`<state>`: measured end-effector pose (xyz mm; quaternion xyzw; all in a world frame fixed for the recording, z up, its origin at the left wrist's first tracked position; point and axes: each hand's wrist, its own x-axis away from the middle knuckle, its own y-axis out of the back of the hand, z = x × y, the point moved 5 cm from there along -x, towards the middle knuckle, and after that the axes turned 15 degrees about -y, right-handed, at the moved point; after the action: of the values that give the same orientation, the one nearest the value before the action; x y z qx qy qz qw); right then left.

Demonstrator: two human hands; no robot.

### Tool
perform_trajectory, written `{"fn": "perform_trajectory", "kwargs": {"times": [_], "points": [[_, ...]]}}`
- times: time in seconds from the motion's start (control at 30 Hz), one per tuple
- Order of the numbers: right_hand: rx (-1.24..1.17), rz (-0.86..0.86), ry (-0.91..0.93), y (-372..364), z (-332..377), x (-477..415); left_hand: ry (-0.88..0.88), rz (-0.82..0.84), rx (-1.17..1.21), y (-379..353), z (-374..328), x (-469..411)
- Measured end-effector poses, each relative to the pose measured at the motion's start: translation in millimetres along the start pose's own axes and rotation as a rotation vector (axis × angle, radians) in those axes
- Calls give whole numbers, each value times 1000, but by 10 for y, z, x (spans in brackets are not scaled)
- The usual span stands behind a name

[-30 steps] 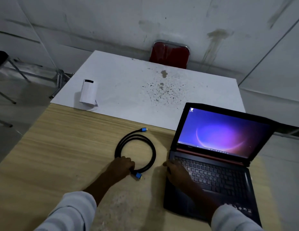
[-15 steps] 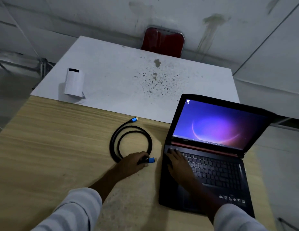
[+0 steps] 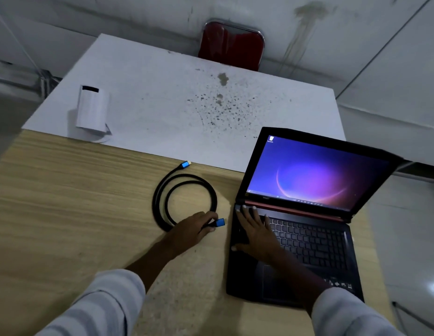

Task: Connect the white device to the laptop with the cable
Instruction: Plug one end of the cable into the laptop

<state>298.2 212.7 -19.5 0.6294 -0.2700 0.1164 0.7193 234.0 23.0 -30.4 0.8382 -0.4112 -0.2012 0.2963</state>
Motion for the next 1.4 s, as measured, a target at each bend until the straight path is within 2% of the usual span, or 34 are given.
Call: {"fn": "perform_trajectory", "kwargs": {"times": [0.37,0.5,0.6,0.73,0.9,1.03,1.4], "points": [[-13,50,-62,16,-4,-15,-63,-44,-171,-42,-29,-88],[2,45,-109,23,-22,-14,-144,8,-326,-123,-60,-222],[9,36,-135,16,-34,0,-101,-5,-440,-179,-38,-262],[11,45,-141,18,-28,5,14,-68,-406,-213,-63,-235],[13,63,-144,18,-18,2,67,-79,-334,-223,-40,-224],[17,69,-144,20,-14,-5,56,-67,-266,-192,-19,-229],[-2,71,-143,23,-15,-1,4,-12,-283,-170,-63,-217]]}}
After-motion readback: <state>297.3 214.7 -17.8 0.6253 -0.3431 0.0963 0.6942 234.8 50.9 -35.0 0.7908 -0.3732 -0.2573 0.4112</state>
